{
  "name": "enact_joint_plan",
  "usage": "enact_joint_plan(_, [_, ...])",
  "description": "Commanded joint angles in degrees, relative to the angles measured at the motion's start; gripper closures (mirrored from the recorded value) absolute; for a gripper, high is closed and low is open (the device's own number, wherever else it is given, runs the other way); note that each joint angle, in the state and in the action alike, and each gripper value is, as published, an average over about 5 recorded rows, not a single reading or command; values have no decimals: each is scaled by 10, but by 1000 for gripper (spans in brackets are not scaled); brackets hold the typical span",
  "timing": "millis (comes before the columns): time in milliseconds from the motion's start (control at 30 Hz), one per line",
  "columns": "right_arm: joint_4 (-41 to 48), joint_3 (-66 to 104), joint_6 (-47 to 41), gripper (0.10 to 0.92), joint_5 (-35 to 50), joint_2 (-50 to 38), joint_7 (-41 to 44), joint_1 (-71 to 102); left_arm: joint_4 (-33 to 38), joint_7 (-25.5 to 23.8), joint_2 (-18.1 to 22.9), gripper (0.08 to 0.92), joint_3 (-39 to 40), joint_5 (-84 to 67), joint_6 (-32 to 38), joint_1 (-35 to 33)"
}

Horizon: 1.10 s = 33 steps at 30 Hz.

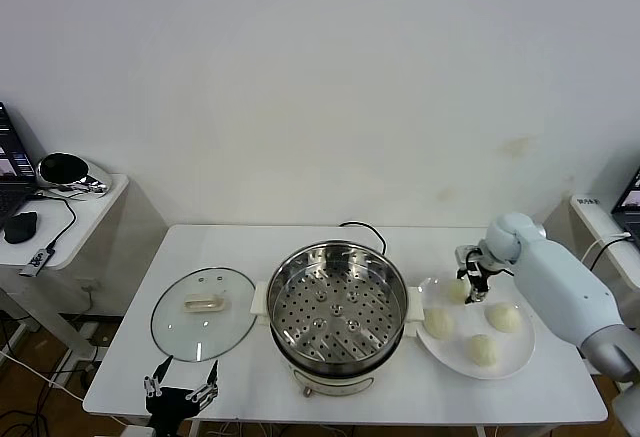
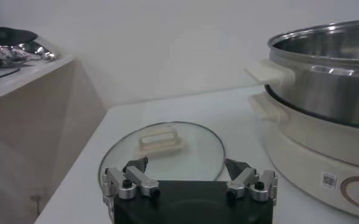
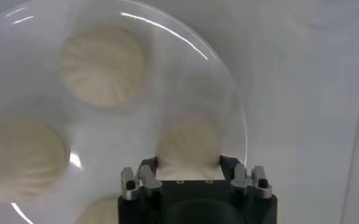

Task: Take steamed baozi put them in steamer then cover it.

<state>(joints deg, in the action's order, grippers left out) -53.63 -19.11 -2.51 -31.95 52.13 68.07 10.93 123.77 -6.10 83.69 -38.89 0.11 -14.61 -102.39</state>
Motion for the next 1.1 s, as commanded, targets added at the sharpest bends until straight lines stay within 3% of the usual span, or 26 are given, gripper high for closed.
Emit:
enact_joint_plan(33, [-5, 0, -3, 420, 16, -3, -1, -1, -2, 0, 0, 177, 3, 2, 0, 0])
enact_joint_plan(267, [-47, -14, -13, 442, 70, -32, 15, -22, -1, 0, -2, 177, 7, 5, 0, 0])
enact_joint_plan(533, [-159, -168, -29, 441, 249, -95, 52, -201, 9, -2, -2, 177, 7, 8, -5, 1])
enact_joint_plan(800, [-163, -315, 1, 440, 357, -21, 93, -406, 25, 0, 6, 177, -1, 8, -13, 6])
enact_joint_plan(933, [-149, -330, 95, 442, 409, 42, 106, -432, 35, 1, 11, 177, -3, 8, -14, 7])
enact_joint_plan(1100, [-125, -342, 304, 442, 425, 120, 125, -425, 43, 3, 22, 177, -4, 9, -15, 7])
